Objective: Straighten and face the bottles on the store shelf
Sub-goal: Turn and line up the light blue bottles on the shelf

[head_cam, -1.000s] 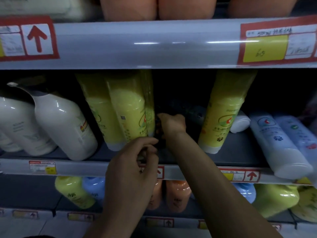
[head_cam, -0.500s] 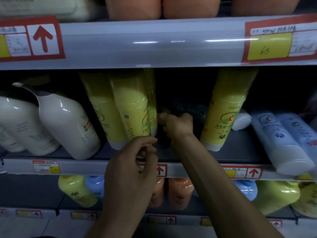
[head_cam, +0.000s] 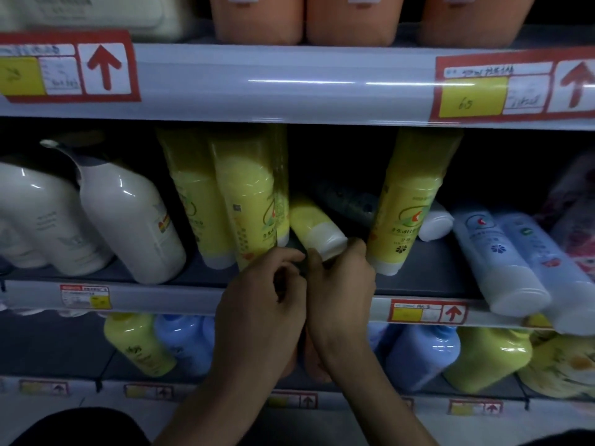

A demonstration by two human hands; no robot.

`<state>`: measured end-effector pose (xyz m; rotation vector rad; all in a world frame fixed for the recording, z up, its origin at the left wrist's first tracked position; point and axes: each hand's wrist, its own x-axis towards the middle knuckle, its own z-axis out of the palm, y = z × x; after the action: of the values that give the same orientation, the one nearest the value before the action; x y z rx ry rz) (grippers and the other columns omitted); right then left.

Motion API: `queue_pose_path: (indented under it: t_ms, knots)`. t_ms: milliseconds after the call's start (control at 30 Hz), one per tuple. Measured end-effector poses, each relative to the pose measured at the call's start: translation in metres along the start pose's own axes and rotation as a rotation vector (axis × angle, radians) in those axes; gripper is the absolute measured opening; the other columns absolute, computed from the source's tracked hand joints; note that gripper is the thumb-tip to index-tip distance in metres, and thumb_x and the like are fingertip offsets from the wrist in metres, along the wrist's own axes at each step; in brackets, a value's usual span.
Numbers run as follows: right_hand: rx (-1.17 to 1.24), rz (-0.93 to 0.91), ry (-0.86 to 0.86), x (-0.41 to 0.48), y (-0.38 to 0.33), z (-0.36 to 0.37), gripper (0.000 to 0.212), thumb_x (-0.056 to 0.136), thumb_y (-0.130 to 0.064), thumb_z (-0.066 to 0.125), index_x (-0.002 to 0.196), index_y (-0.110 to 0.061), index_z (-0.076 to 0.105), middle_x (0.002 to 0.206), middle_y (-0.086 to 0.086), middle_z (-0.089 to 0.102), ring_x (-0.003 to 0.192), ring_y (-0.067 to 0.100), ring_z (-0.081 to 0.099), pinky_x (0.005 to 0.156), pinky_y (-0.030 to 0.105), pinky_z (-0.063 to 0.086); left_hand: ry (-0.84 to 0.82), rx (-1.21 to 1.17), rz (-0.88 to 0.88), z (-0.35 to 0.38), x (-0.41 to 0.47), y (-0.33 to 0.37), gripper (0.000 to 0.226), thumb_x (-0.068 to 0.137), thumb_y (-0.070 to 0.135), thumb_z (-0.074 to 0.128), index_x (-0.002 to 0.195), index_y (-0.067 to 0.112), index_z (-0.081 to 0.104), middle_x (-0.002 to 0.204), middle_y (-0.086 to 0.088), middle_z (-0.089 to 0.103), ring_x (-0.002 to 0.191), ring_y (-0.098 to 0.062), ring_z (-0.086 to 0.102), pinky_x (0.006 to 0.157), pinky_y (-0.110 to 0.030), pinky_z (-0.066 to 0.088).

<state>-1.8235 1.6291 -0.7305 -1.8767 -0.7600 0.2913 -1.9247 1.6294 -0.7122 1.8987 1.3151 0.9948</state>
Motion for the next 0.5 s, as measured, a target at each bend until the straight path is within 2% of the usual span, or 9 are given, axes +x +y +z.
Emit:
queue_pose_path:
  t_ms: [100,167,267,333,400,467,500]
  knots:
    - [-0.047,-0.070,0.022,-0.011,0.010,-0.009,0.035,0.098,-0.032,0.066,0.124,-0.014,0.050,0.104,0.007,0.072,0.093,0.029,0.068,0.067,0.032,0.043,-0.030,-0.005,-0.067,0.003,0.003,-0.001,0.023,0.097,0.028,0.057,0.109,0.044,0.068,0.096,0.024,0.070,0.094,0.003,0.065,0.084,-0.041,0.058]
    - [-0.067,-0.108,0.033,-0.015,0.014,-0.016,0.041,0.097,-0.032,0.069,0.130,-0.015,0.051,0.105,0.006,0.074,0.094,0.029,0.069,0.069,0.033,0.046,-0.062,-0.012,-0.097,0.005,0.005,-0.002,0.019,0.098,0.031,0.056,0.109,0.041,0.069,0.097,0.022,0.070,0.095,0.002,0.065,0.087,-0.042,0.057]
    - [-0.068,-0.154,0.035,-0.020,0.018,-0.026,0.045,0.092,-0.038,0.074,0.127,-0.020,0.052,0.102,0.003,0.075,0.091,0.026,0.070,0.068,0.033,0.046,-0.127,-0.055,-0.137,0.008,0.009,0.002,0.016,0.100,0.033,0.056,0.094,0.034,0.070,0.083,0.016,0.071,0.081,0.001,0.065,0.075,-0.034,0.055]
    - [-0.095,-0.192,0.041,-0.024,0.022,-0.031,0.047,0.088,-0.045,0.075,0.123,-0.024,0.051,0.094,0.000,0.075,0.083,0.024,0.070,0.065,0.033,0.044,-0.184,-0.127,-0.197,0.011,0.012,0.006,0.026,0.101,0.037,0.055,0.081,0.027,0.068,0.072,0.014,0.069,0.072,-0.002,0.065,0.065,-0.030,0.049]
    - [-0.138,-0.249,0.067,-0.028,0.028,-0.035,0.049,0.087,-0.051,0.076,0.119,-0.027,0.048,0.084,-0.002,0.072,0.074,0.025,0.069,0.060,0.036,0.048,-0.223,-0.205,-0.260,0.012,0.014,0.011,0.038,0.101,0.045,0.056,0.075,0.020,0.067,0.064,0.009,0.070,0.069,-0.012,0.068,0.065,-0.034,0.051]
    - [-0.193,-0.317,0.090,-0.030,0.034,-0.038,0.052,0.086,-0.053,0.077,0.119,-0.028,0.045,0.078,-0.004,0.070,0.066,0.024,0.068,0.055,0.033,0.045,-0.234,-0.280,-0.315,0.014,0.017,0.013,0.044,0.099,0.049,0.059,0.080,0.012,0.072,0.072,-0.004,0.075,0.072,-0.024,0.073,0.071,-0.045,0.061]
    - [-0.223,-0.350,0.099,-0.031,0.035,-0.040,0.054,0.086,-0.054,0.077,0.120,-0.028,0.044,0.077,-0.005,0.070,0.064,0.024,0.068,0.054,0.032,0.044,-0.237,-0.323,-0.359,0.013,0.018,0.016,0.043,0.098,0.048,0.062,0.085,0.009,0.074,0.077,-0.010,0.076,0.074,-0.026,0.075,0.071,-0.046,0.062]
